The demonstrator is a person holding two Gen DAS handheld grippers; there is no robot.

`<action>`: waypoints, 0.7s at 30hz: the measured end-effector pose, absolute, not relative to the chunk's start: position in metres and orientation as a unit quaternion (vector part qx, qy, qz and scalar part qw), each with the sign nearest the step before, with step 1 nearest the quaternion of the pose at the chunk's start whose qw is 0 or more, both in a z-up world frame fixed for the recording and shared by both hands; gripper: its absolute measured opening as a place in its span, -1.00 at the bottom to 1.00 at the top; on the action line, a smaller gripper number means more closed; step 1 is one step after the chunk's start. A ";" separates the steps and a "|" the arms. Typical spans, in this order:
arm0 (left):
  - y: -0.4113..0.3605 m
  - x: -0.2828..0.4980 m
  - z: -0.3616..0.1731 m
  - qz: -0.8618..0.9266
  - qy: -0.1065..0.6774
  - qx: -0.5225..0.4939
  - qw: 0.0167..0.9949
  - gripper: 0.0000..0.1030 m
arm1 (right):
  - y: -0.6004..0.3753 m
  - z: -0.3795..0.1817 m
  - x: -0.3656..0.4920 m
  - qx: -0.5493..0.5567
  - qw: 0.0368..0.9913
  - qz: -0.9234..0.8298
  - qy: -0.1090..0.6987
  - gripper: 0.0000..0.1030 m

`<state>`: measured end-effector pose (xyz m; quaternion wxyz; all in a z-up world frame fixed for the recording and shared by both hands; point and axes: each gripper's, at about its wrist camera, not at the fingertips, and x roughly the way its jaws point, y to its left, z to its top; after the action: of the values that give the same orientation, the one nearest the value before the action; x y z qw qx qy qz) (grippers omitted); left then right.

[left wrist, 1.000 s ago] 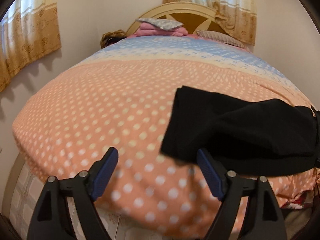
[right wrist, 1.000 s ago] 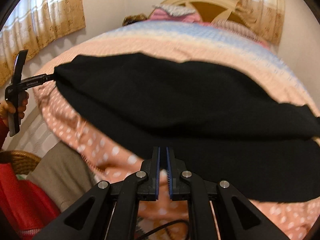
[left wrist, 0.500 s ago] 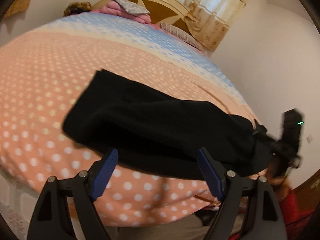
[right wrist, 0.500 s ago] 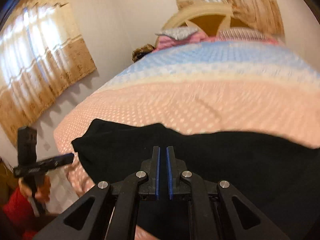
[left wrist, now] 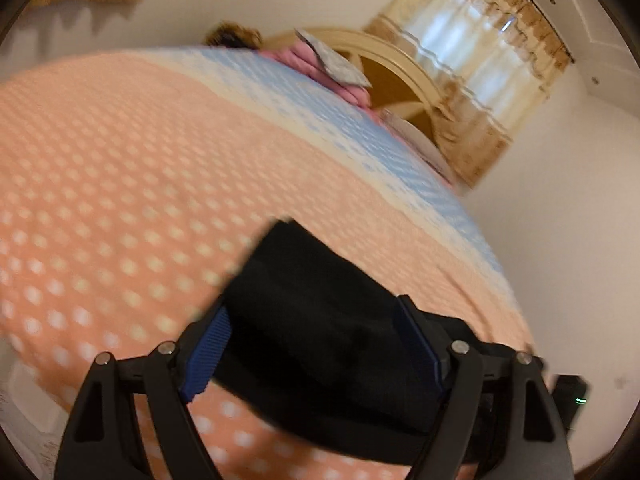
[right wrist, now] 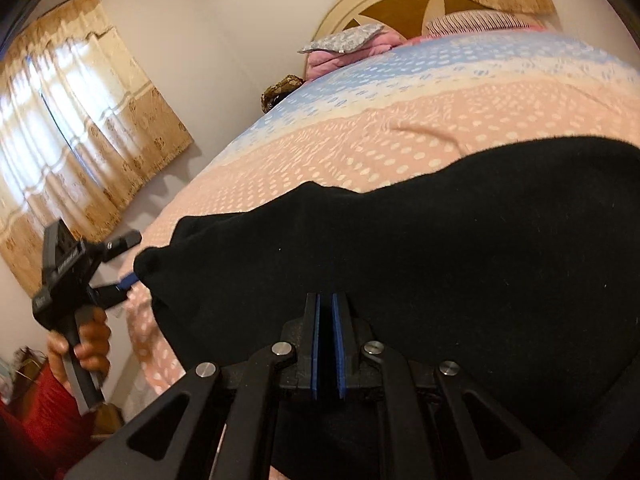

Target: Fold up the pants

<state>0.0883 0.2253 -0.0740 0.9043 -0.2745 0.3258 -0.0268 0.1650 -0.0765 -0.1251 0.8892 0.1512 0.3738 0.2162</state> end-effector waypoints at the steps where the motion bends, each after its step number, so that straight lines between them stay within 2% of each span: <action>1: 0.225 0.089 -0.078 -0.004 0.338 -0.251 0.907 0.53 | -0.078 -0.125 0.164 0.147 0.891 0.215 0.373 -0.87; 2: 0.224 0.091 -0.084 0.013 0.357 -0.228 0.906 0.45 | -0.080 -0.126 0.163 0.146 0.891 0.214 0.373 -0.87; 3: 0.223 0.093 -0.091 0.023 0.379 -0.208 0.902 0.28 | -0.081 -0.126 0.163 0.146 0.891 0.213 0.373 -0.87; 9: 0.209 0.088 -0.087 0.031 0.370 -0.157 0.915 0.00 | -0.078 -0.123 0.159 0.121 0.897 0.206 0.371 -0.87; 13: 0.202 0.098 -0.071 0.049 0.352 -0.117 0.927 -0.05 | -0.079 -0.110 0.157 0.114 0.893 0.197 0.388 -0.86; 17: 0.211 0.099 -0.061 0.095 0.329 -0.095 0.935 -0.05 | -0.078 -0.088 0.131 0.097 0.904 0.213 0.357 -0.82; 19: 0.214 0.097 -0.055 0.106 0.318 -0.089 0.938 -0.04 | -0.073 -0.084 0.122 0.080 0.906 0.222 0.353 -0.30; 20: 0.215 0.096 -0.054 0.102 0.315 -0.090 0.939 -0.04 | -0.068 -0.084 0.117 0.069 0.906 0.229 0.349 0.31; 21: 0.213 0.096 -0.054 0.092 0.316 -0.091 0.940 -0.04 | -0.063 -0.084 0.114 0.060 0.908 0.231 0.344 0.58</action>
<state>0.0964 0.2128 -0.0538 0.9400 -0.0905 0.3158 0.0922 0.1141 -0.0634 -0.0842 0.9080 0.0605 0.3440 0.2313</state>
